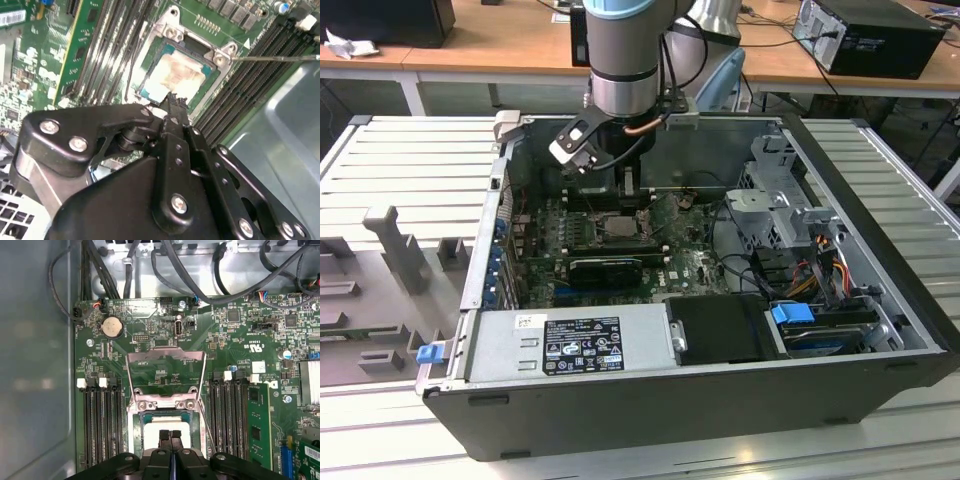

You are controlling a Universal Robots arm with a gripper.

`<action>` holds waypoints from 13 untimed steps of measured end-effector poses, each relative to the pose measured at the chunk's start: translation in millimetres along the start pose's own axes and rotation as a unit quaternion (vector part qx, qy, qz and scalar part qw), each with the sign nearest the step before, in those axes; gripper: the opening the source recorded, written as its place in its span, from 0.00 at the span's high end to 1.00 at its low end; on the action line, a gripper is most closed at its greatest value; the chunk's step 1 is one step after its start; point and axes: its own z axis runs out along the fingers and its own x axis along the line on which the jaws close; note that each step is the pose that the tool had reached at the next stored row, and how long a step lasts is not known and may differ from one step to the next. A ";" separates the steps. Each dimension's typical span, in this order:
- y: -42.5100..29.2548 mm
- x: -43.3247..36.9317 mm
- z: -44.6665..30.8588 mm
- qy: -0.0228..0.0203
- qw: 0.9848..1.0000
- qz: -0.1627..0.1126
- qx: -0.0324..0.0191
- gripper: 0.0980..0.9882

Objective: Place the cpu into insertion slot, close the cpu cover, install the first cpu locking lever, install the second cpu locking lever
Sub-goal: 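Close the cpu cover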

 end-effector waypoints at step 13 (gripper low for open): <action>18.9 1.2 -28.5 -0.001 1.000 0.000 0.023 0.99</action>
